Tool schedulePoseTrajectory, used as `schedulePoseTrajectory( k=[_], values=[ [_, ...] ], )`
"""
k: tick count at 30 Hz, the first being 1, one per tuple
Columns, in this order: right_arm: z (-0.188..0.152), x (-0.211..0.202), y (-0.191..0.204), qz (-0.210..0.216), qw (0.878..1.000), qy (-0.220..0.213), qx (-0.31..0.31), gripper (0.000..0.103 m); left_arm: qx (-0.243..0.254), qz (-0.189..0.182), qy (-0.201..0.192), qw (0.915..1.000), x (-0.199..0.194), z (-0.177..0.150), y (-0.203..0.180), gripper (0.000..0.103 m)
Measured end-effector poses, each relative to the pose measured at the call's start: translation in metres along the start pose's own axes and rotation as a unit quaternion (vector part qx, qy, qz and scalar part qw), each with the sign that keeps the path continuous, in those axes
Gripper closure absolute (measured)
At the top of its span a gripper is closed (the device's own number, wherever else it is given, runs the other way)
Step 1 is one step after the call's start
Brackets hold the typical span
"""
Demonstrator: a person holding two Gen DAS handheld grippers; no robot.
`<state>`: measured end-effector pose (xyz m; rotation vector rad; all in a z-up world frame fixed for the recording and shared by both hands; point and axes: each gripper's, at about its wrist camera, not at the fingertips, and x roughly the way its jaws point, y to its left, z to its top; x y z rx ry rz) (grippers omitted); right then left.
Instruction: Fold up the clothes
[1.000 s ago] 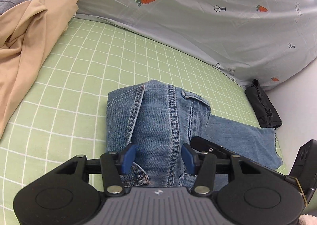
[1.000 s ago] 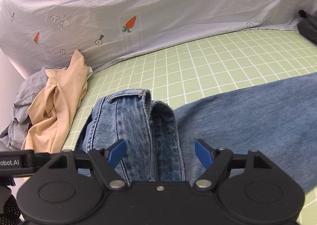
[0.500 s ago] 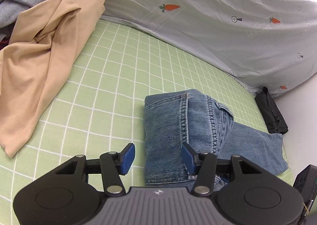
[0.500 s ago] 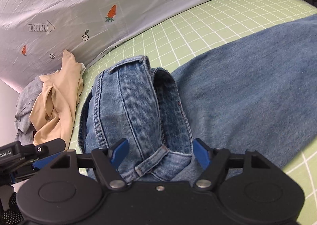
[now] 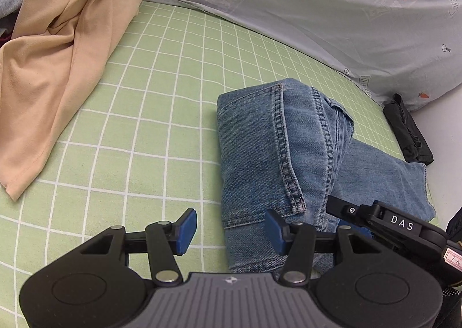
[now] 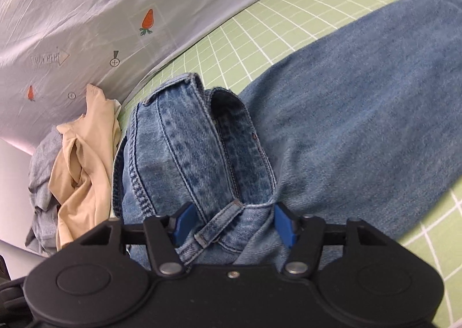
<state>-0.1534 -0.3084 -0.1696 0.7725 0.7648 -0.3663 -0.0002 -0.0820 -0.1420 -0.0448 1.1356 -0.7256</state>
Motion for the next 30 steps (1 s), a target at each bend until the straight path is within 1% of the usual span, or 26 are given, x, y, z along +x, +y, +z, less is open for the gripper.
schedulePoseTrajectory(
  k=[4,6,8,9,14,16,17,22,30],
  values=[
    [-0.006,-0.006,0.013,-0.033,0.998,-0.018,-0.056,0.044,0.001,0.009,0.003,1.0,-0.001,-0.005,-0.003,0.049],
    [-0.006,-0.008,0.02,-0.049,0.994,-0.032,-0.092,0.047,-0.002,0.014,0.002,0.9999,-0.002,-0.006,-0.004,0.049],
    [-0.005,-0.008,0.026,-0.053,0.99,-0.04,-0.125,0.047,-0.005,0.016,0.002,0.9999,-0.002,-0.007,-0.003,0.049],
    [-0.003,-0.008,0.024,-0.046,0.99,-0.037,-0.131,0.047,-0.007,0.018,0.002,0.9998,-0.002,-0.007,-0.004,0.049],
    [0.005,0.005,0.006,-0.007,0.995,-0.007,-0.097,0.049,-0.007,0.025,0.004,0.9996,-0.002,-0.008,-0.009,0.049],
    [0.006,0.006,-0.002,0.013,0.996,0.002,-0.088,0.053,-0.008,0.027,0.004,0.9996,-0.001,-0.008,-0.009,0.049],
    [0.007,0.006,-0.003,0.02,0.996,0.002,-0.085,0.054,-0.009,0.027,0.005,0.9996,-0.001,-0.007,-0.009,0.049],
    [0.014,0.006,-0.007,0.051,0.996,0.0,-0.069,0.054,-0.021,0.025,0.008,0.9994,0.005,-0.004,-0.007,0.049],
    [0.025,0.007,-0.012,0.099,0.994,-0.005,-0.045,0.054,-0.021,0.04,0.011,0.9989,0.007,-0.004,-0.012,0.047]
  ],
)
